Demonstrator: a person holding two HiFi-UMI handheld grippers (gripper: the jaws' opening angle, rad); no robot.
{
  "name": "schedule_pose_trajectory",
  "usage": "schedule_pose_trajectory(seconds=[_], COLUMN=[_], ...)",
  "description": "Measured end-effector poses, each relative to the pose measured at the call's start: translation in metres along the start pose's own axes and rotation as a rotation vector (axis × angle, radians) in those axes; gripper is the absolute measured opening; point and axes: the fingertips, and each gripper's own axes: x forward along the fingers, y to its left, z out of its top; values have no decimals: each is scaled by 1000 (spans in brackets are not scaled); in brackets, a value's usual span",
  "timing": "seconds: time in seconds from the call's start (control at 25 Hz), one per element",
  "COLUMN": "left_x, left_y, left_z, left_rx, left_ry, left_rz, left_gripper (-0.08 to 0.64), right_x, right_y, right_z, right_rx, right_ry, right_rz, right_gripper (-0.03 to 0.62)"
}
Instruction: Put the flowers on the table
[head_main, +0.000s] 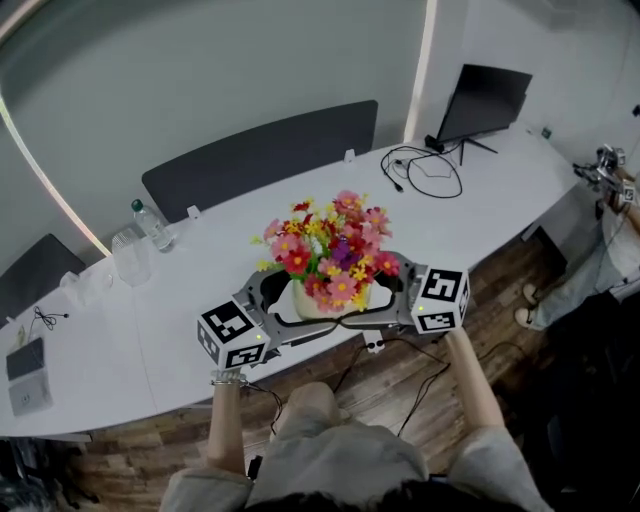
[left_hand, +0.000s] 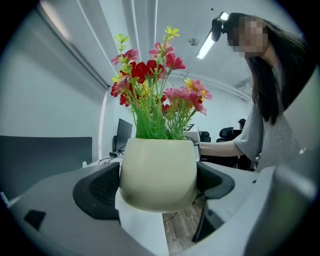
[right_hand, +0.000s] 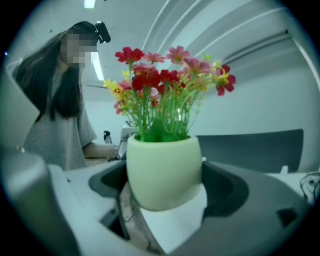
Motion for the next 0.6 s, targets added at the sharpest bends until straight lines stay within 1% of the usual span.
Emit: schedule_pose_trajectory(seconds=[0.6], left_x=[4], left_y=[47], left_z=[-30], left_rx=[-29], left_ry=[42], left_rz=[35], left_gripper=[465], right_x=[27], right_y=[-42], right_z=[-26], right_rx=[24], right_ry=[23], right_rz=[43], right_gripper=[454])
